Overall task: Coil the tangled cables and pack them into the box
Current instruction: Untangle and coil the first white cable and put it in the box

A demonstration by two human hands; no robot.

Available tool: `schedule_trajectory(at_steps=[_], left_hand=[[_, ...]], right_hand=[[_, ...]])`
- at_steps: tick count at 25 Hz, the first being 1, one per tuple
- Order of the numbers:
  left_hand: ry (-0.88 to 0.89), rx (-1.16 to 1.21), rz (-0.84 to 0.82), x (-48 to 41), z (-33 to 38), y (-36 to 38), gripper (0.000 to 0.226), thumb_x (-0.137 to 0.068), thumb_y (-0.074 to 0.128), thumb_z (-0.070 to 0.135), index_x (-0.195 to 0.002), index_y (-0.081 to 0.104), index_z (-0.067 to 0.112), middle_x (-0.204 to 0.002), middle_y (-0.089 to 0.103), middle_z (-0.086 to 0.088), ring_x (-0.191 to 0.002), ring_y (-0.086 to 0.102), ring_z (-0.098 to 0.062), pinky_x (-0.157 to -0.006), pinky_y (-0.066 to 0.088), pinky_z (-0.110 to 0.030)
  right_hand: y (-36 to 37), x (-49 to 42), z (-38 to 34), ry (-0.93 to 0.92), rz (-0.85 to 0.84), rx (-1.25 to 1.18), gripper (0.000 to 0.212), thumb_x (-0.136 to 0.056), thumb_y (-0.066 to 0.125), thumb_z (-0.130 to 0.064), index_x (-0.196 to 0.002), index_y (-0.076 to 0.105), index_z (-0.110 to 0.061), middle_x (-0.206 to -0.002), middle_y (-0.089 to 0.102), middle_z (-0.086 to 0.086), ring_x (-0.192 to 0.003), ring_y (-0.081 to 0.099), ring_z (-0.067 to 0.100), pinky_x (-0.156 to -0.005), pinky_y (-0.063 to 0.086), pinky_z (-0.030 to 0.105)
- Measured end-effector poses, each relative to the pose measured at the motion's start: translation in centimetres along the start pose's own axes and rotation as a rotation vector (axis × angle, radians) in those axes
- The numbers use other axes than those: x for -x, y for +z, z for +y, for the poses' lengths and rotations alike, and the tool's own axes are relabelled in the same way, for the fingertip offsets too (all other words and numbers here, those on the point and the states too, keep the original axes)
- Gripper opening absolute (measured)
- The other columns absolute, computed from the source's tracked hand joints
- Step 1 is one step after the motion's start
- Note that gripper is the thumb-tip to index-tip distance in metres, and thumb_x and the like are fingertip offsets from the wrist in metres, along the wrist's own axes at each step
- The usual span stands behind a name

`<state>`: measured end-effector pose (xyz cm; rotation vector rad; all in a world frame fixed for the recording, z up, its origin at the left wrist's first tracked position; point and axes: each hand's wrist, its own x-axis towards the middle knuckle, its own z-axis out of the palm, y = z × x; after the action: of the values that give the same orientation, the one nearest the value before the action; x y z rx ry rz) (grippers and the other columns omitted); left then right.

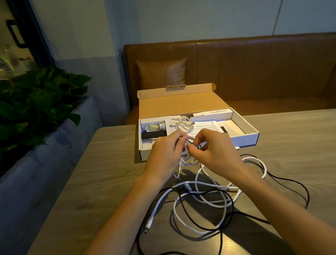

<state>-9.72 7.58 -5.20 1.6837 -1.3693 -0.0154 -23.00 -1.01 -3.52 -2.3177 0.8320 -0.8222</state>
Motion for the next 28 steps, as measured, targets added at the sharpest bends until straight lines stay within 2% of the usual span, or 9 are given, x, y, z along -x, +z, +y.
schedule_trajectory(at_steps=[6,9,11,14,16,18,20,22,28], left_hand=[[-0.076,-0.005,-0.071,-0.1,0.6,0.5,0.031,-0.105,0.048,0.032,-0.123,0.068,0.016,-0.106,0.072,-0.002,-0.098,0.065,-0.014,-0.084,0.054,-0.029],[-0.190,-0.019,-0.131,-0.4,0.7,0.0,0.029,-0.104,0.050,0.036,-0.107,0.072,0.018,-0.085,0.069,0.002,-0.080,0.064,-0.013,-0.071,0.051,-0.031],[-0.316,0.166,-0.158,-0.7,0.8,-0.6,0.035,-0.103,0.048,0.041,-0.093,0.071,0.016,-0.073,0.065,0.003,-0.068,0.061,-0.011,-0.067,0.049,-0.031],[-0.539,0.698,-0.133,-0.7,1.7,-0.8,0.044,-0.099,0.048,0.050,-0.083,0.064,0.012,-0.075,0.059,-0.003,-0.079,0.055,-0.019,-0.084,0.049,-0.038],[-0.643,1.037,-0.088,-0.7,2.3,-0.6,0.043,-0.095,0.050,0.052,-0.083,0.063,0.013,-0.076,0.058,-0.005,-0.088,0.054,-0.025,-0.097,0.049,-0.043],[-0.686,1.240,-0.084,-0.5,2.9,-0.4,0.047,-0.097,0.049,0.052,-0.096,0.067,0.010,-0.089,0.065,-0.012,-0.097,0.062,-0.027,-0.096,0.053,-0.044],[-0.696,1.323,-0.090,-0.3,3.3,-0.4,0.051,-0.099,0.047,0.052,-0.117,0.069,0.010,-0.110,0.072,-0.014,-0.105,0.069,-0.027,-0.089,0.057,-0.039],[-0.674,1.341,-0.085,0.0,3.9,-0.3,0.048,-0.099,0.045,0.051,-0.117,0.070,0.013,-0.112,0.073,-0.012,-0.104,0.070,-0.026,-0.085,0.056,-0.036],[-0.695,1.414,0.044,0.1,4.5,-0.3,0.046,-0.098,0.048,0.053,-0.081,0.062,0.013,-0.073,0.064,-0.006,-0.081,0.069,-0.018,-0.086,0.057,-0.036]], right_hand=[[-0.1,-0.1,0.4,0.099,0.074,-0.075,0.022,-0.083,0.075,-0.034,-0.076,0.062,-0.018,-0.067,0.064,-0.003,-0.067,0.061,0.014,-0.063,0.056,0.036],[-0.6,-0.4,0.3,0.091,0.077,-0.109,0.021,-0.084,0.076,-0.031,-0.077,0.061,-0.017,-0.068,0.064,-0.001,-0.067,0.062,0.016,-0.062,0.055,0.036],[-1.0,-0.6,0.2,0.063,0.072,-0.145,0.021,-0.086,0.076,-0.032,-0.080,0.061,-0.017,-0.070,0.066,0.000,-0.066,0.065,0.017,-0.062,0.055,0.033],[-1.0,-0.5,-0.2,0.038,0.081,-0.273,0.023,-0.089,0.075,-0.030,-0.084,0.061,-0.013,-0.073,0.068,0.004,-0.069,0.067,0.020,-0.064,0.058,0.036],[-0.8,-0.4,-0.6,0.042,0.096,-0.391,0.023,-0.089,0.075,-0.028,-0.085,0.061,-0.009,-0.076,0.070,0.007,-0.071,0.069,0.020,-0.065,0.059,0.034],[-0.9,-0.2,-1.0,0.054,0.109,-0.468,0.024,-0.089,0.075,-0.027,-0.087,0.062,-0.008,-0.078,0.071,0.007,-0.073,0.072,0.018,-0.065,0.061,0.031],[-0.9,-0.2,-1.3,0.094,0.123,-0.550,0.025,-0.090,0.074,-0.028,-0.089,0.061,-0.006,-0.081,0.073,0.008,-0.075,0.074,0.018,-0.068,0.063,0.033],[-1.0,-0.2,-1.5,0.140,0.155,-0.606,0.026,-0.091,0.072,-0.029,-0.091,0.060,-0.005,-0.081,0.073,0.009,-0.077,0.074,0.020,-0.071,0.064,0.038],[-0.9,0.5,-2.3,-0.028,0.189,-0.471,0.020,-0.091,0.073,-0.022,-0.081,0.059,-0.012,-0.076,0.068,0.004,-0.073,0.069,0.016,-0.063,0.059,0.027]])
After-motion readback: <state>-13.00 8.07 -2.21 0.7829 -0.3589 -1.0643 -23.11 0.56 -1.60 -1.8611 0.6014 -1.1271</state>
